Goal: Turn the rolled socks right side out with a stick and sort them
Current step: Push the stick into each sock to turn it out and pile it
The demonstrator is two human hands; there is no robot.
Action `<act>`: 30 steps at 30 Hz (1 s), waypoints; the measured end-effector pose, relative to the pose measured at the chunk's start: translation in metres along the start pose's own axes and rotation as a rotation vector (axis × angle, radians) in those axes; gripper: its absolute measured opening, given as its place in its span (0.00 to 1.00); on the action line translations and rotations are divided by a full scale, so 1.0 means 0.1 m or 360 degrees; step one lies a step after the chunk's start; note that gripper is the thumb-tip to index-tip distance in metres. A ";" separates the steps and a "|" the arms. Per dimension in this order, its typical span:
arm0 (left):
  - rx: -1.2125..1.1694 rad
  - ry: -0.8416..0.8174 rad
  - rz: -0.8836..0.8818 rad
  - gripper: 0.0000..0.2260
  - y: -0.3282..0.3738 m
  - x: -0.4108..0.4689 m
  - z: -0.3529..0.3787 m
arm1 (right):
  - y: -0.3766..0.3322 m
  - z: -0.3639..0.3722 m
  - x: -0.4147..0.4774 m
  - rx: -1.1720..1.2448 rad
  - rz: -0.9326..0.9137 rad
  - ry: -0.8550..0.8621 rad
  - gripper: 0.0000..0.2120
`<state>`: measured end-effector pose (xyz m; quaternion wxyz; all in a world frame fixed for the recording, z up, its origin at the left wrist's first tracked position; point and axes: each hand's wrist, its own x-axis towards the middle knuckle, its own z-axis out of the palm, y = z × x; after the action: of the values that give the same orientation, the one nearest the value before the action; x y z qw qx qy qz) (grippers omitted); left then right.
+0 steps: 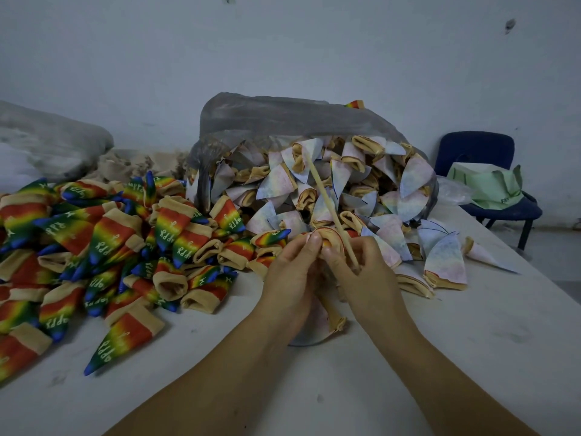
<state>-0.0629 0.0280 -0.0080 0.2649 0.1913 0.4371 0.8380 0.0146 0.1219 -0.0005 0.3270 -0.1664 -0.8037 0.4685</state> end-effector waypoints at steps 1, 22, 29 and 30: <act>-0.0014 0.0015 0.0005 0.12 0.01 0.00 0.00 | 0.01 0.01 0.00 -0.0032 -0.0010 0.0023 0.15; -0.0411 -0.0017 -0.0484 0.05 0.10 0.08 0.04 | -0.04 -0.04 0.04 0.1481 0.0525 -0.0495 0.08; 0.0536 -0.0011 -0.0011 0.20 0.00 -0.04 0.10 | -0.06 -0.07 0.07 0.1329 0.0565 -0.0298 0.10; 0.0625 -0.0102 0.0028 0.22 0.00 -0.07 0.12 | -0.07 -0.07 0.07 0.1293 0.0562 -0.0279 0.11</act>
<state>-0.0505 0.0313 -0.0023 0.2289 0.2698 0.5817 0.7324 0.0147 0.1270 0.0103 0.2114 -0.1188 -0.5386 0.8069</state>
